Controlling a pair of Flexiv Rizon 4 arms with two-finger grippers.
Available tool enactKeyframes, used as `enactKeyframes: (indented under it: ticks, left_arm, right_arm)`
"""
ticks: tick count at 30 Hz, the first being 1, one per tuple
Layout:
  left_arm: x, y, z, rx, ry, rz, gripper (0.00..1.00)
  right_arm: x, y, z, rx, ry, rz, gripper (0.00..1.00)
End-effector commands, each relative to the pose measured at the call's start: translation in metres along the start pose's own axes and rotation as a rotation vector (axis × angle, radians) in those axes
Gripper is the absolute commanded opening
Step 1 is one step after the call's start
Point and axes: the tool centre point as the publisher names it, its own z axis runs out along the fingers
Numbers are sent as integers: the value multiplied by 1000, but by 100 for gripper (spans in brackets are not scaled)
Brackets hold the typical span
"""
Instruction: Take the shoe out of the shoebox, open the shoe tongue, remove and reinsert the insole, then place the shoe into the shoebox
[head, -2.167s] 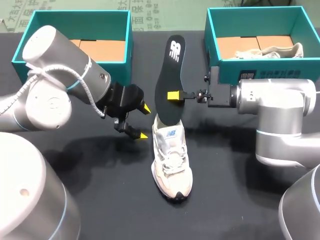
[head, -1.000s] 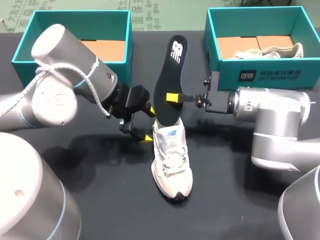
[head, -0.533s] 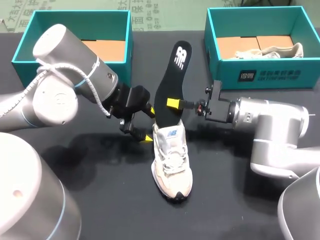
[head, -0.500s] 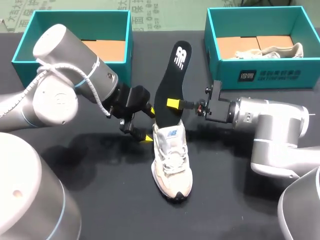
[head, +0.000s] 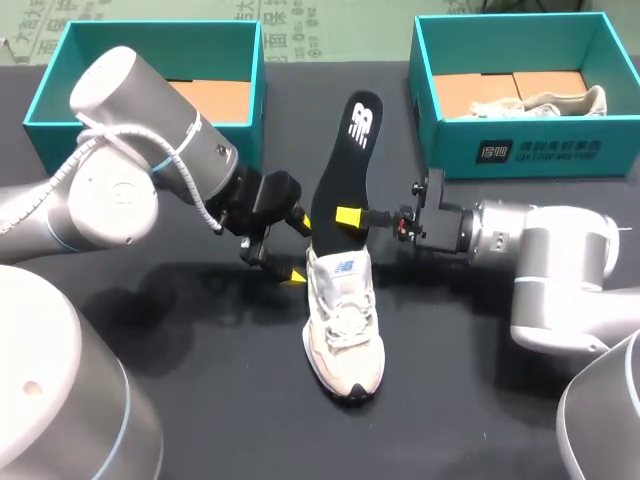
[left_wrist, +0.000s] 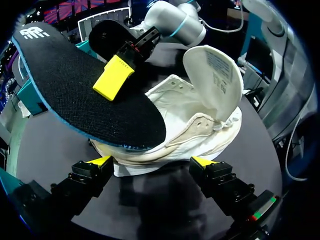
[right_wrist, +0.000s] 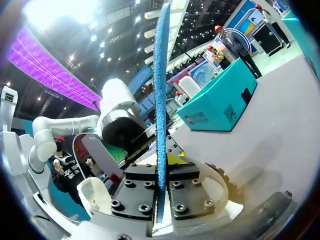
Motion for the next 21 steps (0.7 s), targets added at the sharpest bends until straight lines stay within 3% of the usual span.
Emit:
enactKeyframes:
  ticks: [1, 21]
  left_arm:
    - [-1, -1, 2, -2, 1, 0, 100]
    - [-1, -1, 2, -2, 1, 0, 100]
  right_arm:
    - [1, -6, -1, 0, 3, -1, 0]
    - [7, -41, -5, 73, -24, 49, 0]
